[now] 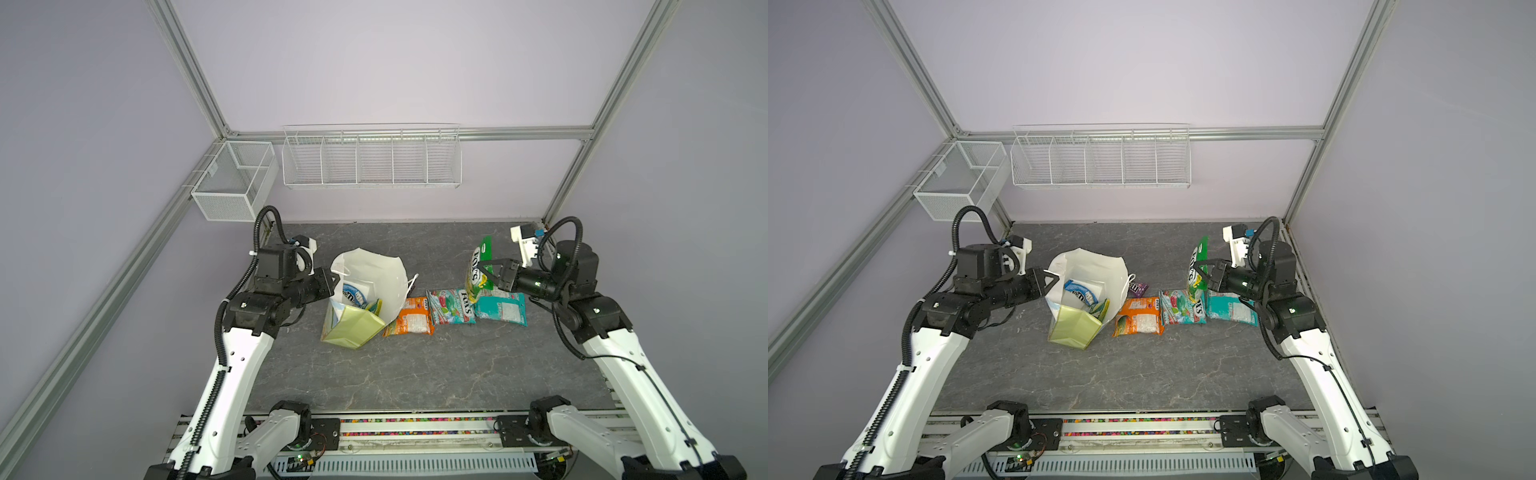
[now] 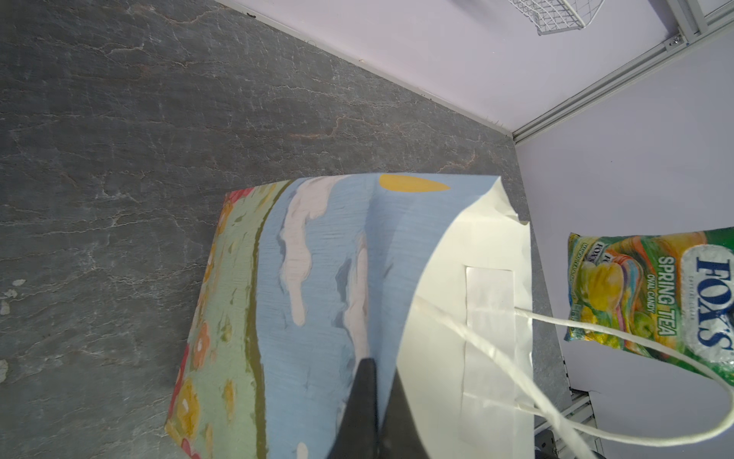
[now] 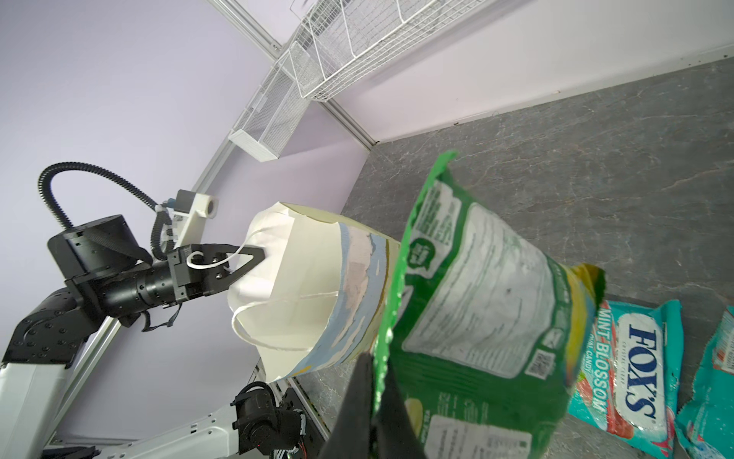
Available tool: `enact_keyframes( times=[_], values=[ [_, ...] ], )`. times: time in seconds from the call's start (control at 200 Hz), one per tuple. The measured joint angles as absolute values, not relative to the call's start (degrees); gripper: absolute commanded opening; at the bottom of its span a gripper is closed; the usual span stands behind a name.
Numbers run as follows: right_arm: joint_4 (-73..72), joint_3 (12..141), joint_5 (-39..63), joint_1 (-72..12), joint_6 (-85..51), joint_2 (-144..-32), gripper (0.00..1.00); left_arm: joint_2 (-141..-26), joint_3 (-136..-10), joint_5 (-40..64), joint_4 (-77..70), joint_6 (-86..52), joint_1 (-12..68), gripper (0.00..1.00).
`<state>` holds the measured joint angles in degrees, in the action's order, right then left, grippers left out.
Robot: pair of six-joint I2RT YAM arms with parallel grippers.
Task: Place the snacks into the paper bag
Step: Place the snack in the paper bag.
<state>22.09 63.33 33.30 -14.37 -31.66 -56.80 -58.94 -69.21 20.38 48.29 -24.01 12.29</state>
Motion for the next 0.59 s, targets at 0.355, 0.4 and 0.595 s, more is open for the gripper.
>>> enact_keyframes(
  times=[0.355, 0.4, 0.595],
  values=[
    [23.0, 71.3, 31.7, -21.0, -31.2, -58.8, 0.07, -58.9, -69.2, 20.4, 48.3, -24.0, 12.4, 0.0],
    [23.1, 72.5, 31.3, -22.0, -31.0, -59.3, 0.07, -58.9, -69.2, 20.4, 48.3, -24.0, 12.4, 0.0],
    [23.4, 77.5, 30.2, -26.5, -30.8, -61.6, 0.07, -58.9, -69.2, 20.4, 48.3, -24.4, 12.5, 0.0]
  ],
)
